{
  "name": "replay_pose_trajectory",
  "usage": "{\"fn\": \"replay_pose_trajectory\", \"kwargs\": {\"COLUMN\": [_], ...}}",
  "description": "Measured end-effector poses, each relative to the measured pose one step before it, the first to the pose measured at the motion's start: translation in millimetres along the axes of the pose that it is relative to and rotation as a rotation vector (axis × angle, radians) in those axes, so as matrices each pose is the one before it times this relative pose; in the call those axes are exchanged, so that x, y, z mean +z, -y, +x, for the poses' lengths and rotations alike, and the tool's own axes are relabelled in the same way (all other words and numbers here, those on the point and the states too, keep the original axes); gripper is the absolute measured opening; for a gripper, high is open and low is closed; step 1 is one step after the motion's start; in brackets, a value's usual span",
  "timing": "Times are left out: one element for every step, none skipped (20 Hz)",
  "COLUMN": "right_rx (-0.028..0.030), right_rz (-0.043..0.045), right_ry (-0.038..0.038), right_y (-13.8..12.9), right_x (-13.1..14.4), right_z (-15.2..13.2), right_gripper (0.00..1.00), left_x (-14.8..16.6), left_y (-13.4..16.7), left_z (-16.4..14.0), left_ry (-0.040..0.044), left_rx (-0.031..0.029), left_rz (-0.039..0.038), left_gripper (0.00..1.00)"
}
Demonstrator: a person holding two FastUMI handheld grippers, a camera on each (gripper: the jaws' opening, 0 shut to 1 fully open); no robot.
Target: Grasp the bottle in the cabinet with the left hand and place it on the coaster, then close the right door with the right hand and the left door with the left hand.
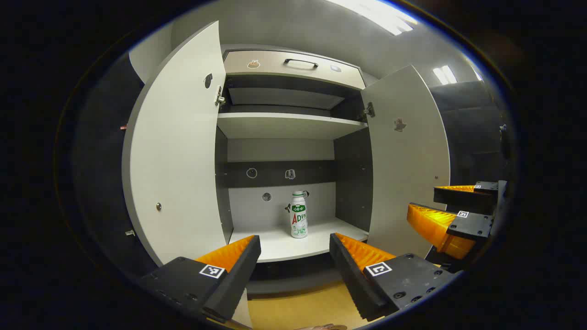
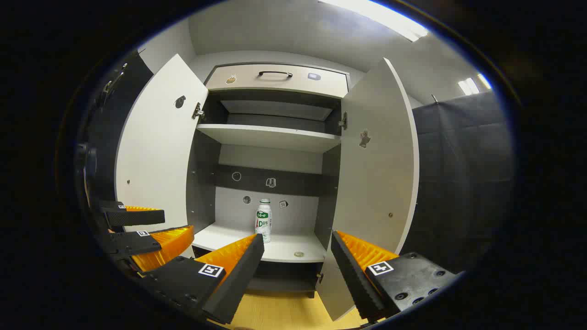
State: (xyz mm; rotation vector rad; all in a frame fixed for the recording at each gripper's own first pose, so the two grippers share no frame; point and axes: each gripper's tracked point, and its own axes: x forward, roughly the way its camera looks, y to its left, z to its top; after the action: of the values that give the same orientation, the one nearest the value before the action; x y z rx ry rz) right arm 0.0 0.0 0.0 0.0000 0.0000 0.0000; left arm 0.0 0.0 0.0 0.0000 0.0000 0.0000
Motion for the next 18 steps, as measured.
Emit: {"fn": "replay_pose_trajectory", "kwargs": {"right_rx": [-0.00512, -0.00163, -0.00503, -0.00222, 0.00167, 0.0027, 0.00406, 0.00472, 0.00512, 0.00375, 0.00232, 0.00343, 0.00322, 0.00249, 0.00303, 0.00283, 0.00104, 0.00021], "right_rz": [-0.00174, -0.00396, -0.00621, -0.00737, -0.0057, -0.00289, -0.00099, -0.0006, -0.00051, -0.00029, 0.00069, 0.00054, 0.00104, 0.00139, 0.00277, 0.00329, 0.00336, 0.00192], "right_ry": [-0.00269, 0.002, 0.00261, 0.00321, 0.00264, -0.0003, -0.00385, -0.00475, -0.00326, -0.00115, 0.00031, -0.00049, 0.00078, -0.00051, 0.00046, 0.00008, -0.00015, -0.00122], "right_y": [-1.2, -1.44, -1.09, -0.68, -2.05, -1.48, -1.81, -1.4, -0.98, -0.74, 0.53, 0.15, 0.68, 0.54, 0.37, 0.07, 1.1, 0.78], "right_x": [-1.06, 0.34, 0.1, 0.43, -0.01, -0.36, -1.27, -1.11, -1.01, -0.34, 0.17, -0.06, -0.23, -0.23, 0.09, 0.09, -0.46, -0.54], "right_z": [-1.83, -1.84, -1.91, -1.74, -0.97, -0.87, -0.04, -0.08, 1.43, 1.02, 1.13, 0.76, 0.74, 0.8, 0.75, 1.01, 0.77, 0.64], "right_gripper": [0.98, 0.98, 0.98, 0.98, 0.98, 0.98, 0.98, 0.98, 0.98, 0.98, 0.98, 0.98, 0.98, 0.98, 0.98, 0.98, 0.98, 0.98], "left_x": [-0.98, 0.59, -0.52, 0.02, -0.18, 0.17, -0.42, 0.67, 0.09, 0.59, 0.32, 1.15, -0.32, 0.54, -0.12, 0.56, 0.17, 0.18], "left_y": [-0.65, -0.48, 0.26, -0.74, -1.15, -0.96, -0.69, 0.37, -0.2, 0.3, 0.82, 1.25, 0.4, 0.76, 0.96, 0.7, 0.77, 0.04], "left_z": [-1.01, -1.29, -1.32, -0.61, -0.94, -0.13, -0.43, -0.36, -0.08, -0.57, 0.27, 0.23, 0.56, 0.59, 0.97, 0.22, 0.78, 1.52], "left_ry": [0.00045, 0.00223, 0.00111, 0.0009, 0.00115, 0.00061, 0.00024, 0.00206, 0.00126, 0.00216, 0.00094, 0.00153, -0.00033, -0.00128, 0.00129, 0.00116, 0.00091, 0.00044], "left_rx": [-0.00336, -0.00526, -0.0042, -0.00065, 0.00118, 0.00171, 0.00259, -0.00175, 0.00115, 0.00193, -0.00016, -0.00039, 0.00205, 0.00232, 0.00117, -0.00027, 0.00009, -0.00064], "left_rz": [0.00208, 0.00037, 0.00121, 0.00211, 0.00321, 0.00248, 0.00018, -0.00068, -0.00148, -0.00106, -0.00052, 0.00183, 0.00231, 0.00195, 0.00045, -0.00082, -0.00088, -0.00053], "left_gripper": [0.95, 0.95, 0.95, 0.95, 0.95, 0.95, 0.95, 0.95, 0.95, 0.95, 0.95, 0.95, 0.95, 0.95, 0.95, 0.95, 0.95, 0.95]}}
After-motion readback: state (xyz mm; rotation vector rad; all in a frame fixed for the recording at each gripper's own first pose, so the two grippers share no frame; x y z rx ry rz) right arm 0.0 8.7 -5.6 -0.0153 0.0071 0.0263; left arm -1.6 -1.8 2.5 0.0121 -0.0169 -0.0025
